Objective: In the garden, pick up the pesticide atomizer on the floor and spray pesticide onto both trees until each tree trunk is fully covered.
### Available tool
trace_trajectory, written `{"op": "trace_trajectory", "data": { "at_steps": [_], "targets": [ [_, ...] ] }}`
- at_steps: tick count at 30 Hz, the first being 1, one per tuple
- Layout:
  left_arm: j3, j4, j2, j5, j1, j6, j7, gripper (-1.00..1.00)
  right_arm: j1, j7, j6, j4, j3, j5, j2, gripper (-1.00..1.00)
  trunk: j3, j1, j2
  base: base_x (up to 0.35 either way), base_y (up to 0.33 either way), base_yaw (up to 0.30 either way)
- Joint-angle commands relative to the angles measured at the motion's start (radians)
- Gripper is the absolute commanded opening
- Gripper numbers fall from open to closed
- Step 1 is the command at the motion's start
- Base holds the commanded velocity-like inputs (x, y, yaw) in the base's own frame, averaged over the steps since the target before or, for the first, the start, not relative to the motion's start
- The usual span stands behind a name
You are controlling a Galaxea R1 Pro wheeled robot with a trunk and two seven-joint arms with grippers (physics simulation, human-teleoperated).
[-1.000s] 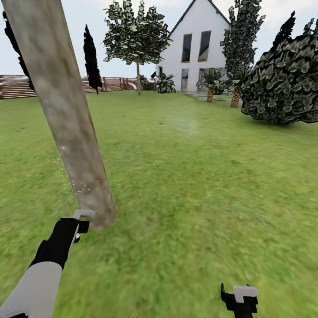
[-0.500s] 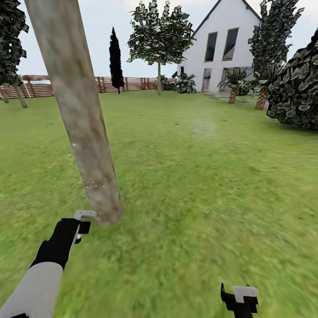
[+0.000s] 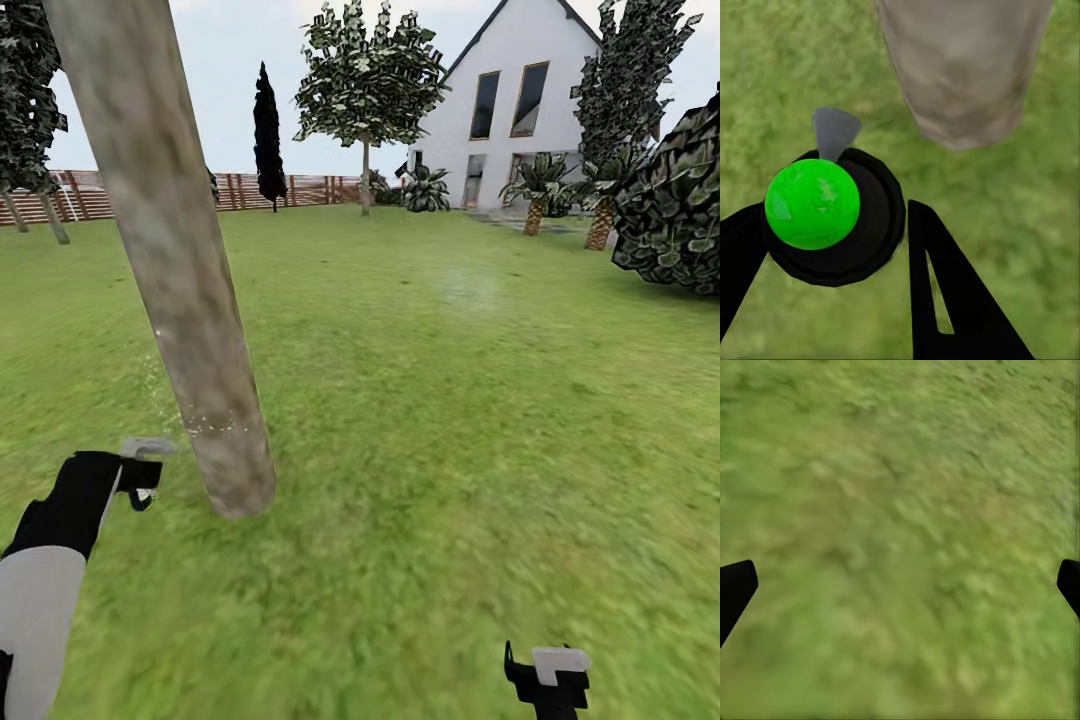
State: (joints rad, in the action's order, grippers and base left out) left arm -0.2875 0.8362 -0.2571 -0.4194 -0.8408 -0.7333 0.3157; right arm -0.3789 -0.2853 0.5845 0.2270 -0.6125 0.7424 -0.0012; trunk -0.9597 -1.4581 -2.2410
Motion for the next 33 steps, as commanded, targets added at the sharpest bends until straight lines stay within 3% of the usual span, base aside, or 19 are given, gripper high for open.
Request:
{"op": "trace_trajectory", "data": {
  "at_steps": [1,2,5,8,11,13,14,15,17,33],
  "targets": [
    [0.001,0.002,0.001,0.006,-0.001,-0.002,0.005,-1.0,0.0,0.0,0.0,0.0,0.0,0.0,0.0,1.0,0.0,0.0,0.0,0.0,0.0,0.0],
    [0.003,0.003,0.009,0.006,-0.004,-0.003,0.006,-1.0,0.0,0.0,0.0,0.0,0.0,0.0,0.0,1.0,0.0,0.0,0.0,0.0,0.0,0.016],
    [0.017,0.004,0.076,0.003,-0.023,-0.004,0.007,-1.0,0.0,0.0,0.0,0.0,0.0,0.0,0.0,1.0,0.0,0.0,0.0,0.0,0.0,0.18],
    [0.022,0.018,0.07,0.002,-0.022,-0.004,0.009,-1.0,0.0,0.0,0.0,0.0,0.0,0.0,0.0,1.0,0.0,0.0,0.0,0.0,0.0,0.27],
    [0.018,0.111,0.065,0.003,-0.013,-0.004,0.009,-1.0,0.0,0.0,0.0,0.0,0.0,0.0,0.0,1.0,0.0,0.0,0.0,0.104,-0.069,0.11],
    [0.019,0.126,0.065,0.001,-0.017,-0.006,0.008,-1.0,0.0,0.0,0.0,0.0,0.0,0.0,0.0,1.0,0.0,0.0,0.0,0.224,-0.153,0.01],
    [0.021,0.127,0.065,0.0,-0.022,-0.018,0.008,-1.0,0.0,0.0,0.0,0.0,0.0,0.0,0.0,1.0,0.0,0.0,0.0,0.236,-0.161,0.003],
    [0.025,0.131,0.065,0.002,-0.025,-0.079,0.008,-1.0,0.0,0.0,0.0,0.0,0.0,0.0,0.0,1.0,0.0,0.0,0.0,0.239,-0.167,0.001],
    [0.026,0.135,0.065,0.003,-0.018,-0.109,0.009,-1.0,0.0,0.0,0.0,0.0,0.0,0.0,0.0,1.0,0.0,0.0,0.0,0.141,-0.225,0.0],
    [0.025,0.138,0.064,0.002,-0.016,-0.115,0.01,-1.0,0.0,0.0,0.0,0.0,0.0,0.0,0.0,1.0,0.0,0.0,0.0,0.002,-0.273,0.0]
  ]
}}
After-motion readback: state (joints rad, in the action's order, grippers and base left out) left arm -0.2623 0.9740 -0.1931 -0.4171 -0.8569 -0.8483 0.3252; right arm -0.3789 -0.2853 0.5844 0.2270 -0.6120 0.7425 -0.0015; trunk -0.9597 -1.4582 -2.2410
